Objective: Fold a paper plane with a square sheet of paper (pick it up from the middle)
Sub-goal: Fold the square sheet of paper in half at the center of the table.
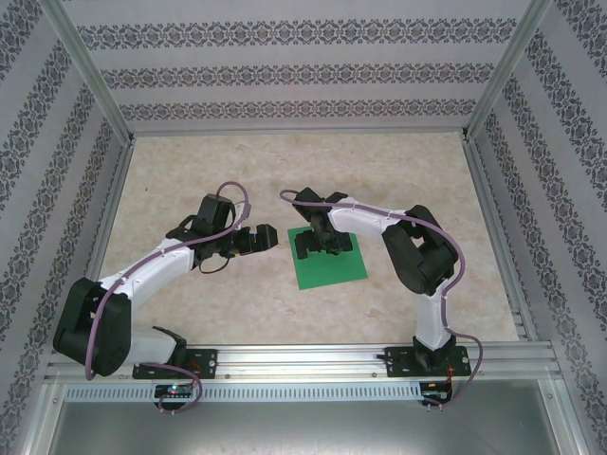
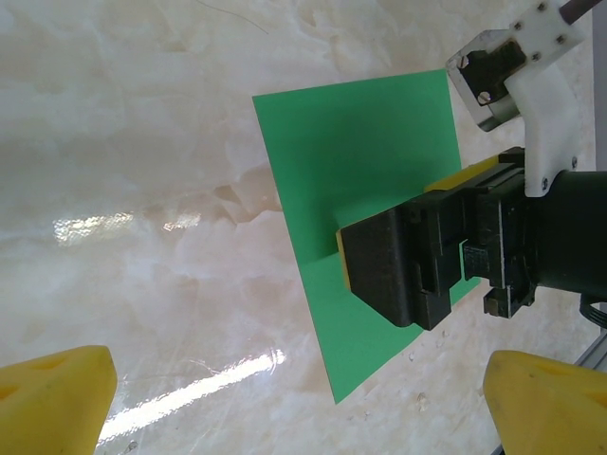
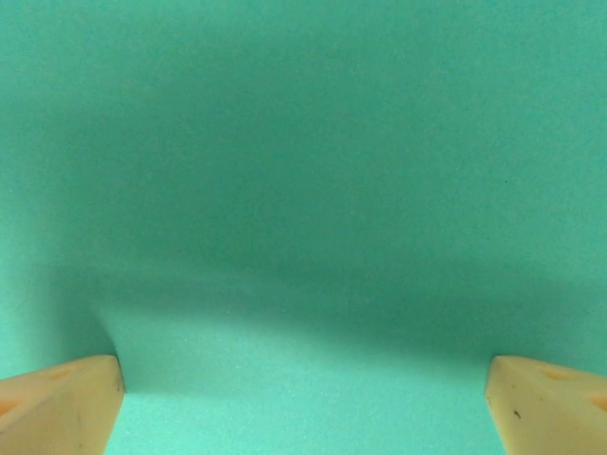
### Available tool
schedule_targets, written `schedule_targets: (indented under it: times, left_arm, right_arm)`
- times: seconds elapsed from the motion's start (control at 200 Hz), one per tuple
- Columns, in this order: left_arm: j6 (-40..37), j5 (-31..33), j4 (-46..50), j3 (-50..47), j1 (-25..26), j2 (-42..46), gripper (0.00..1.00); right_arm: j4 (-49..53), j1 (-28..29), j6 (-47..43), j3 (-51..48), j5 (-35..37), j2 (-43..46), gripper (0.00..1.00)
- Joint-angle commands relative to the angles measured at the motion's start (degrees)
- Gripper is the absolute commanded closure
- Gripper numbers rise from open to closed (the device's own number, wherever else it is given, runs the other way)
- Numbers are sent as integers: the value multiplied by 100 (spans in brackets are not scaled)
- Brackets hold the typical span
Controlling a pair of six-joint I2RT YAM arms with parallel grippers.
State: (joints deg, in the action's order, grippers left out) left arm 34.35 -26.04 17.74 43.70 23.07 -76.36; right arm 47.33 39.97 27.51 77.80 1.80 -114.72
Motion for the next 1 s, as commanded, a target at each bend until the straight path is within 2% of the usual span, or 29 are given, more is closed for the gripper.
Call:
schedule_targets:
  times: [0.0, 0.265, 0.51, 0.784, 0.914, 0.994]
  left_arm:
    - [-157, 46, 127, 158, 72, -2, 0]
    - [-148, 29, 138, 195, 71, -11, 0]
    - [-161, 44, 181, 187, 73, -10, 0]
    - [-124, 78, 184, 233, 74, -10, 0]
    - [-133, 120, 238, 245, 70, 32, 0]
    - [-105, 164, 239, 229, 69, 94, 0]
  right_arm:
    - [-193, -37, 116, -323, -275, -376, 2]
    - [-85, -14, 173, -233, -60, -307, 6]
    - [-72, 11, 231, 4, -180, 68, 15]
    - [-235, -1, 518, 34, -435, 720, 42]
    - [-524, -6, 713, -90, -723, 1063, 51]
    - [-877, -16, 908, -221, -1072, 1254, 53]
